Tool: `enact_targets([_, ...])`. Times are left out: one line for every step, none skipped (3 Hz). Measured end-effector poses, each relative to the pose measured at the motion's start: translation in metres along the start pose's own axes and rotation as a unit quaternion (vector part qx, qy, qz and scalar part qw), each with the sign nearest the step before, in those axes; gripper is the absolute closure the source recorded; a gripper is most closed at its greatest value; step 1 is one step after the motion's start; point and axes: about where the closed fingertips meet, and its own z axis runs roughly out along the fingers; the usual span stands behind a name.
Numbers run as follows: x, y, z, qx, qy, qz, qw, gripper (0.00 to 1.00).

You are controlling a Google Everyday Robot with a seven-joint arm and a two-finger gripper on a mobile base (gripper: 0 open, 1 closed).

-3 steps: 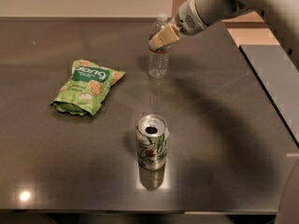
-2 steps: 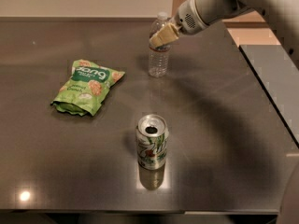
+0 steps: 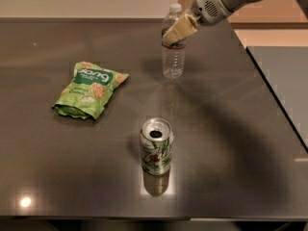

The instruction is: Knock water bottle over

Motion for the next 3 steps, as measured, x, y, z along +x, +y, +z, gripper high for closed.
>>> enact_targets([0.012, 0.009, -0.024, -0.007, 0.063, -0.006, 0.9980, 1.00])
enact_targets([0.036, 0.015, -0.042, -0.017, 0.143, -0.008, 0.9895, 1.00])
enact_targets([0.060, 0.016, -0.051, -0.028, 0.209, -0.010, 0.9775, 1.00])
